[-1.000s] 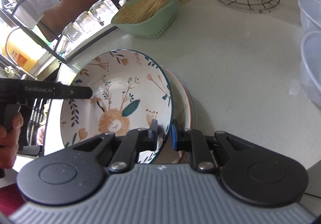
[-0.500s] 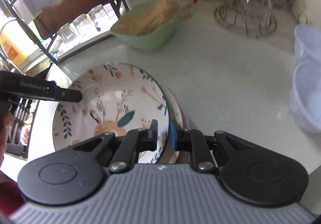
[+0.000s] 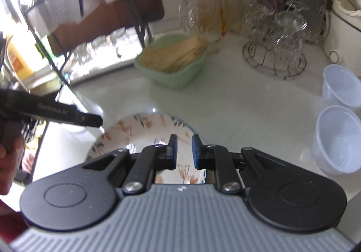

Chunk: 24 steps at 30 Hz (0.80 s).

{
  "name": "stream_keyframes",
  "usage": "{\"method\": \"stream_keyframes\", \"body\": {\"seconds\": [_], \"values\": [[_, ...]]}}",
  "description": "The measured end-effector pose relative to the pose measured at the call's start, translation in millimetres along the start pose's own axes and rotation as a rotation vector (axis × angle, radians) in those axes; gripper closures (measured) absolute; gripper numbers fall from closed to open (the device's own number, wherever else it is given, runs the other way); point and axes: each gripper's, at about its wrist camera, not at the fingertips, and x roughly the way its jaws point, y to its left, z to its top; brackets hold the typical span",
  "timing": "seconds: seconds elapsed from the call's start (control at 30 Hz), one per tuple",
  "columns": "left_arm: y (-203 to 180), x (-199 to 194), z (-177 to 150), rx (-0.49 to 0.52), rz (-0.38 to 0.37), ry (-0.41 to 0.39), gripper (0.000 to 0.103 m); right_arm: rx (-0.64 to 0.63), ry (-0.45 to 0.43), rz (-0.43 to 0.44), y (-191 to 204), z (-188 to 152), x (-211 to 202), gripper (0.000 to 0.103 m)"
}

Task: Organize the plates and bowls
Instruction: 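Lower the deer-pattern plate onto the stack and open both grippers, then move both grippers to the rim of the pale blue plastic bowl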

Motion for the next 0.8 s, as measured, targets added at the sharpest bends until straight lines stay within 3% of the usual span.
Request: {"method": "stream_keyframes", "body": {"seconds": [0.37,0.7,0.8], "values": [[-41,-66,21,0.034,-0.092,-0.166,0.067,0.07,-0.166,0.01,3,39,-64,0.086],[-51,-91,30,0.049,-0.166,-0.188,0.066,0.114,-0.197,-0.032,9,41,-89,0.086],[-56,-96,35,0.077,-0.159,-0.194,0.039,0.145,-0.199,-0.062,4,42,-95,0.086]]}}
